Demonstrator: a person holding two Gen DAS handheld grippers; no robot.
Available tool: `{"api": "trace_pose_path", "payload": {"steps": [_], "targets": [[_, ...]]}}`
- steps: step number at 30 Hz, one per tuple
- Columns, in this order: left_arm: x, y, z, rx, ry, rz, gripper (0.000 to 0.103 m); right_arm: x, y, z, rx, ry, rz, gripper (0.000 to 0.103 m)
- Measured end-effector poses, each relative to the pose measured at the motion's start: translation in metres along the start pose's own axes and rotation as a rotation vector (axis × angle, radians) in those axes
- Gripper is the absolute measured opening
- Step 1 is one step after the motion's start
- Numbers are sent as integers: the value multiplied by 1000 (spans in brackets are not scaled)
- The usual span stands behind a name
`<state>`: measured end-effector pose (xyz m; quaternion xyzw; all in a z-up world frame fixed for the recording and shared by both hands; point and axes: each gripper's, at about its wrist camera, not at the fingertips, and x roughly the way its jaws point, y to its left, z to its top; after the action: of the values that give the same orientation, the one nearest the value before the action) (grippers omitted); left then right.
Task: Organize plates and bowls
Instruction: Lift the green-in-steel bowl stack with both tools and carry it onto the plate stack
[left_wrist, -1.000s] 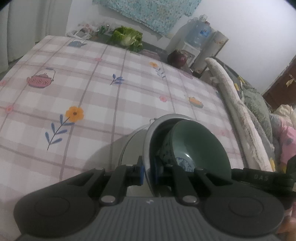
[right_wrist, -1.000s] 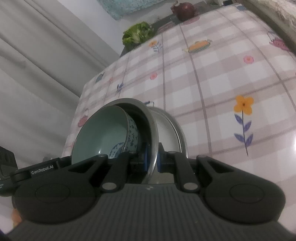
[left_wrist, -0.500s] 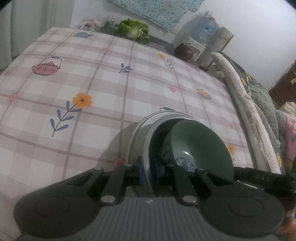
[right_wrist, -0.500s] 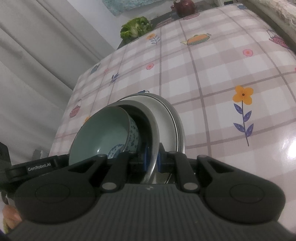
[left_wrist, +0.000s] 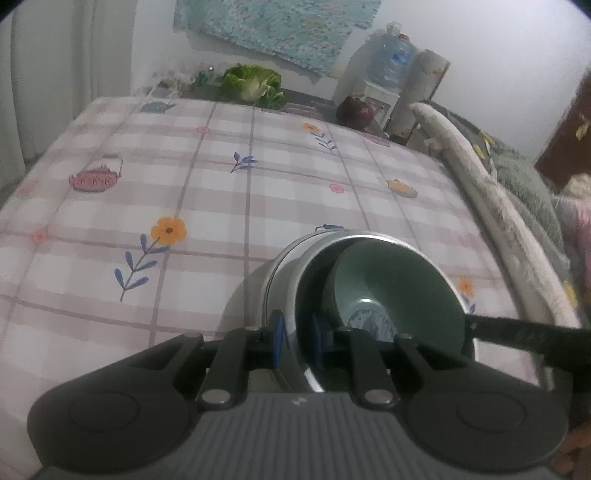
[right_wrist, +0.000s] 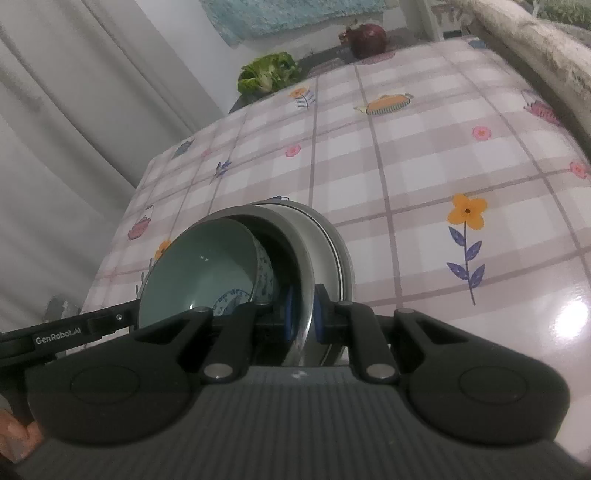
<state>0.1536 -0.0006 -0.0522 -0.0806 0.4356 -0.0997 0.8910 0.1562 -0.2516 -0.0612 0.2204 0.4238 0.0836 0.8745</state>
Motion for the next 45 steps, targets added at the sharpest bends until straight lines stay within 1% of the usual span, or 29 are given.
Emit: {"api": "trace_pose_path", "payload": {"steps": [6, 18, 40, 43, 45], "targets": [[0, -9, -4, 46, -3, 46, 17, -3, 5, -5, -49, -14, -19, 12], [4, -8, -2, 34, 1, 47, 17, 0, 3, -5, -32, -16, -6, 12], [5, -12, -1, 50, -1, 62, 17, 7, 1, -4, -15, -5, 2, 12], [3, -12, -1, 60, -3, 68, 17, 7, 1, -5, -11, -4, 6, 14], [3, -11, -1, 68, -5, 75, 21, 6, 2, -6, -21, -5, -7, 15]]}}
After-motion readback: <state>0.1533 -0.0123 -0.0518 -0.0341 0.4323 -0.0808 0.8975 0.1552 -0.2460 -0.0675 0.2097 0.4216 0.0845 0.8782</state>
